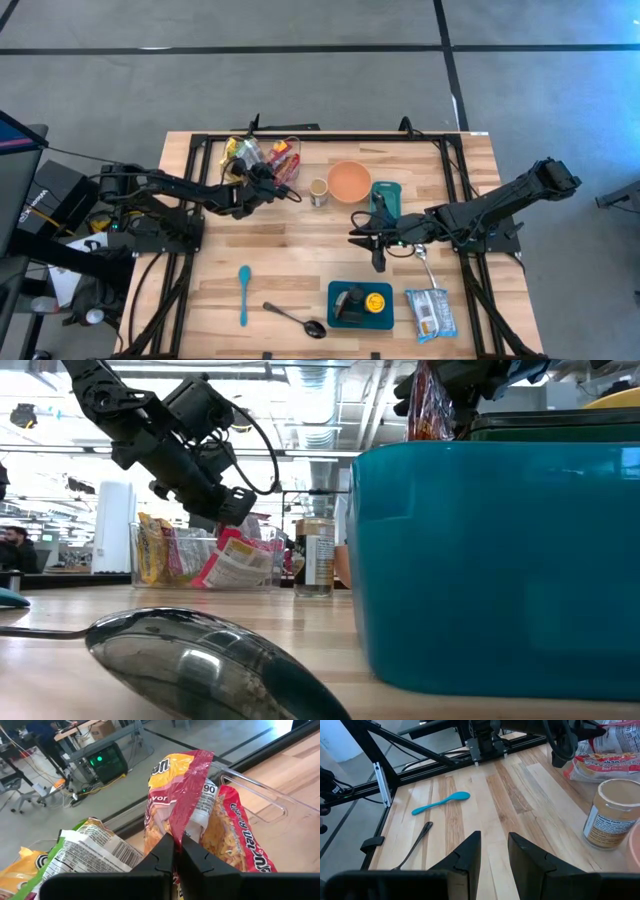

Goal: Pick & Place Food Item
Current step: Put the red noodle pack into the transparent bin

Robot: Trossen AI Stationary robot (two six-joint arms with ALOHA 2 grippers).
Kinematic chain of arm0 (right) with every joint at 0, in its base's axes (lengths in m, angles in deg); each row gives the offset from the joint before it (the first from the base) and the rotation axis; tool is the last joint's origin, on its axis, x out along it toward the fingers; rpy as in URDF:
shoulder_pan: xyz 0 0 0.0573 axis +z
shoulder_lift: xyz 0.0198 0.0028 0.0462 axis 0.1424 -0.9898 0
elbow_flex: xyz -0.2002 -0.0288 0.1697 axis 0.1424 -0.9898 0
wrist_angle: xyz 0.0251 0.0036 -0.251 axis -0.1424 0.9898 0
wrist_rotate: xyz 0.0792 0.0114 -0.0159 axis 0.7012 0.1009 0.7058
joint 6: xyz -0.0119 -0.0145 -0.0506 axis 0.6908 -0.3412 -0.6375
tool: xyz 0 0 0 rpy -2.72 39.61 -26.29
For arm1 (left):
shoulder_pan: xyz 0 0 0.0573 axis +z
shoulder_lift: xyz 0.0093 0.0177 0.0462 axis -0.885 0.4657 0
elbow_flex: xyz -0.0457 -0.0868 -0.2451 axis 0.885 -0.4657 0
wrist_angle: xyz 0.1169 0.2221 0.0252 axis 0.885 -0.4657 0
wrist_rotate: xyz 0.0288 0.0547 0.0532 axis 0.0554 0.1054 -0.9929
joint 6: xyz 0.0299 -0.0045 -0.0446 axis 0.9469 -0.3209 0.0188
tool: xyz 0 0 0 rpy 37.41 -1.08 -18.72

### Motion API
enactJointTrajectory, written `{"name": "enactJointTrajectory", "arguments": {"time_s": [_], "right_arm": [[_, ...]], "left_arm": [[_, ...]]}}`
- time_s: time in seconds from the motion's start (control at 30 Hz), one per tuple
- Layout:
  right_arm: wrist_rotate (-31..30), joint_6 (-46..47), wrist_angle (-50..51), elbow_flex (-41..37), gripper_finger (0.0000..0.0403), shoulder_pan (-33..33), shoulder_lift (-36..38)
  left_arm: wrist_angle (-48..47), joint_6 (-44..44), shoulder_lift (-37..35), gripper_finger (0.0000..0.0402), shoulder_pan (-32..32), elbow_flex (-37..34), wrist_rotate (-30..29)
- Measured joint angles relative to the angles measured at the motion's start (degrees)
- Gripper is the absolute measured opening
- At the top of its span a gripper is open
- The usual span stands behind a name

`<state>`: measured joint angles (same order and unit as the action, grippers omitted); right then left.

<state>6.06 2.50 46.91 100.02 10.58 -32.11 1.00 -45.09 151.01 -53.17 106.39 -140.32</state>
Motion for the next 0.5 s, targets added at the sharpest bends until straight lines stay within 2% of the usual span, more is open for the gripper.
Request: {"name": "enactJointTrajectory", "arguments": {"time_s": [0.3,0.5], "right_arm": [[0.0,0.0,0.0,0.0,0.0092,0.0,0.0],[0.0,0.0,0.0,0.0,0.0092,0.0,0.0]], "left_arm": [[0.0,0.0,0.0,0.0031,0.0,0.0,0.4],[0.1,0.4,0.0,0.0091,1.9,0.0,5.3]]}}
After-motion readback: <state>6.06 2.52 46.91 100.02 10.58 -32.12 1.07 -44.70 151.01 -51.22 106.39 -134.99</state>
